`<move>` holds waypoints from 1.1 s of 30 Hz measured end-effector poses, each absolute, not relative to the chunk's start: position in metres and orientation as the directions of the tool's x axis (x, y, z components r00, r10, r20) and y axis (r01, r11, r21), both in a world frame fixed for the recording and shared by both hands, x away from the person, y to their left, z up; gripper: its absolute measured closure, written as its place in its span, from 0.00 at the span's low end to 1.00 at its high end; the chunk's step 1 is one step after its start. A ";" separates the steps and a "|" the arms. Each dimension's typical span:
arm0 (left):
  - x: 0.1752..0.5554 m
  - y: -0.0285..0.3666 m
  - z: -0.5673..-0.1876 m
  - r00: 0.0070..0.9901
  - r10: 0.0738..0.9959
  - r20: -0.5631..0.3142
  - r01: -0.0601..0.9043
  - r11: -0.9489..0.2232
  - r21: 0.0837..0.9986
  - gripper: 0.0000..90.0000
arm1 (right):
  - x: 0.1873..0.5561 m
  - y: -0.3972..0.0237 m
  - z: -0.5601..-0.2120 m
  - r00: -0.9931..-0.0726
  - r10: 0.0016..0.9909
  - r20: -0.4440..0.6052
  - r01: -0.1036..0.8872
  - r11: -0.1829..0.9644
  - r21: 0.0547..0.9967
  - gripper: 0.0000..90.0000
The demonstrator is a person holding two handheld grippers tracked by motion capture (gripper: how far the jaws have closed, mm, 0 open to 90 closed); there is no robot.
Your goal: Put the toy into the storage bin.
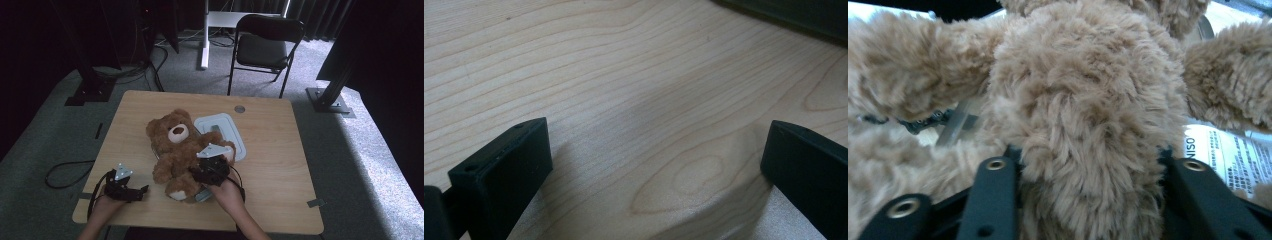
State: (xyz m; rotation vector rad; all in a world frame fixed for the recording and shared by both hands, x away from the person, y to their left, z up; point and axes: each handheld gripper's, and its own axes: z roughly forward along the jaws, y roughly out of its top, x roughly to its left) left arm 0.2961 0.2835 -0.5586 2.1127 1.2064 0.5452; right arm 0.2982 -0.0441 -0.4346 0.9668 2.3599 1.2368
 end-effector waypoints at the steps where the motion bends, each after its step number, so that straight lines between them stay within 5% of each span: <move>1: 0.296 0.284 -0.559 0.494 0.869 0.041 0.604 -0.377 0.702 0.01 | 0.298 -0.044 -0.433 -0.727 0.685 0.041 0.422 0.399 0.814 0.55; 5: 0.296 0.284 -0.558 0.495 0.868 0.042 0.604 -0.378 0.702 0.01 | 0.293 -0.045 -0.425 -0.748 0.663 0.029 0.388 0.402 0.829 0.36; 13: 0.296 0.284 -0.559 0.494 0.868 0.043 0.603 -0.378 0.702 0.01 | 0.295 -0.058 -0.397 -0.718 0.693 0.069 0.392 0.321 0.862 0.26; 23: 0.296 0.284 -0.558 0.495 0.868 0.042 0.605 -0.379 0.701 0.01 | 0.326 -0.066 -0.357 -0.712 0.691 0.128 0.385 0.232 0.893 0.25; 27: 0.296 0.284 -0.558 0.494 0.869 0.043 0.605 -0.378 0.701 0.01 | 0.342 -0.051 -0.349 -0.726 0.671 0.153 0.409 0.242 0.880 0.15; 33: 0.296 0.284 -0.558 0.493 0.869 0.042 0.605 -0.377 0.701 0.01 | 0.367 -0.023 -0.346 -0.731 0.659 0.177 0.443 0.261 0.858 0.16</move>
